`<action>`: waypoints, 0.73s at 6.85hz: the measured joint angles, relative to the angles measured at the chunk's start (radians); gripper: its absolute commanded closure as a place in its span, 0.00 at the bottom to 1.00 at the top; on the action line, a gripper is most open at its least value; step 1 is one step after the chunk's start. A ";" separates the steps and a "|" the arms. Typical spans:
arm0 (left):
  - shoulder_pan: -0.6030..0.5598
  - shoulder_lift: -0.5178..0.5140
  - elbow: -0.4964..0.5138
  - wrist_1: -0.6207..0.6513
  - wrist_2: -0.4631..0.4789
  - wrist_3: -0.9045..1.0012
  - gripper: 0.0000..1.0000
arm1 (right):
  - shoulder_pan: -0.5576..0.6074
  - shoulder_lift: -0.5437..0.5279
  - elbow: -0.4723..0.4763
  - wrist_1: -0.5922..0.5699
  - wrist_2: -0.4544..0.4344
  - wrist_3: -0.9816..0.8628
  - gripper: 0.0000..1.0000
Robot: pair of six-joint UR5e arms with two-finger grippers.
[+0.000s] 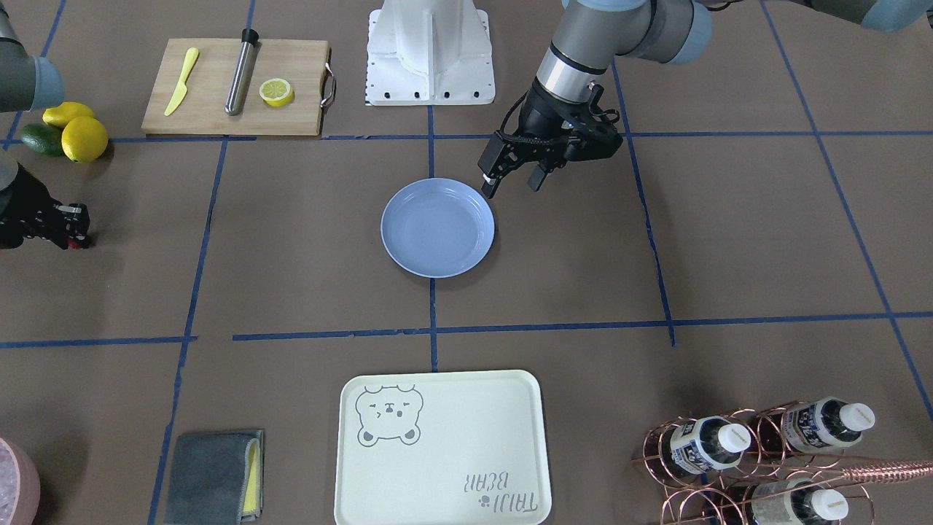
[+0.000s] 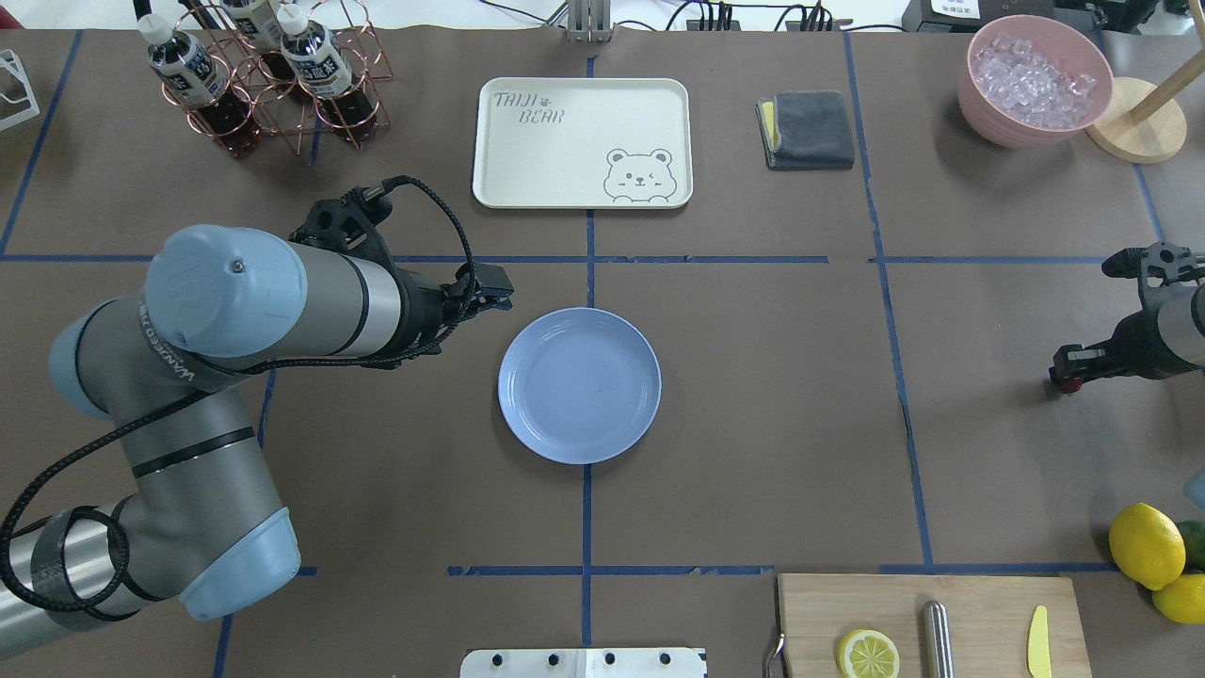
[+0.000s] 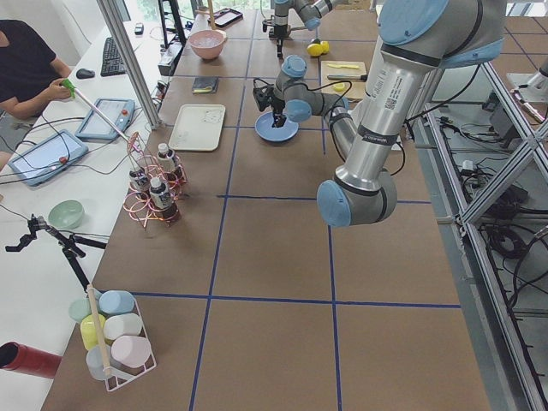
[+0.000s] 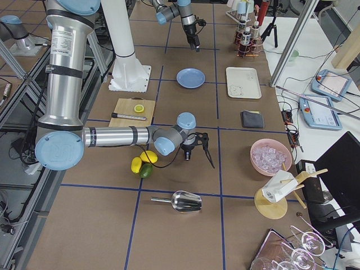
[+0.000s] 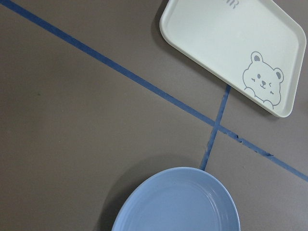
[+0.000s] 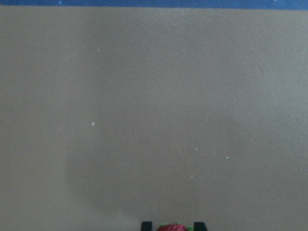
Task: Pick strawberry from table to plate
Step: 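Lower the right gripper onto the red strawberry and grasp it, then carry the strawberry with the right gripper over the plate while the left arm withdraws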
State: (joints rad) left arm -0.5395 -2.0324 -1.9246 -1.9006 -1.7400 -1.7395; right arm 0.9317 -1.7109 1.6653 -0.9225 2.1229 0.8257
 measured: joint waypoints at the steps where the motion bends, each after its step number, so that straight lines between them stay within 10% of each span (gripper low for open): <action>1: -0.002 0.001 -0.001 0.001 0.000 0.000 0.00 | 0.007 0.001 0.042 -0.008 0.012 0.000 1.00; 5: -0.153 0.033 -0.014 0.062 -0.095 0.213 0.00 | -0.002 0.304 0.269 -0.437 0.092 0.075 1.00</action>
State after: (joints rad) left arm -0.6923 -1.9997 -1.9384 -1.8387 -1.8345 -1.5265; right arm 0.9299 -1.4071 1.9344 -1.3597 2.2152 0.9007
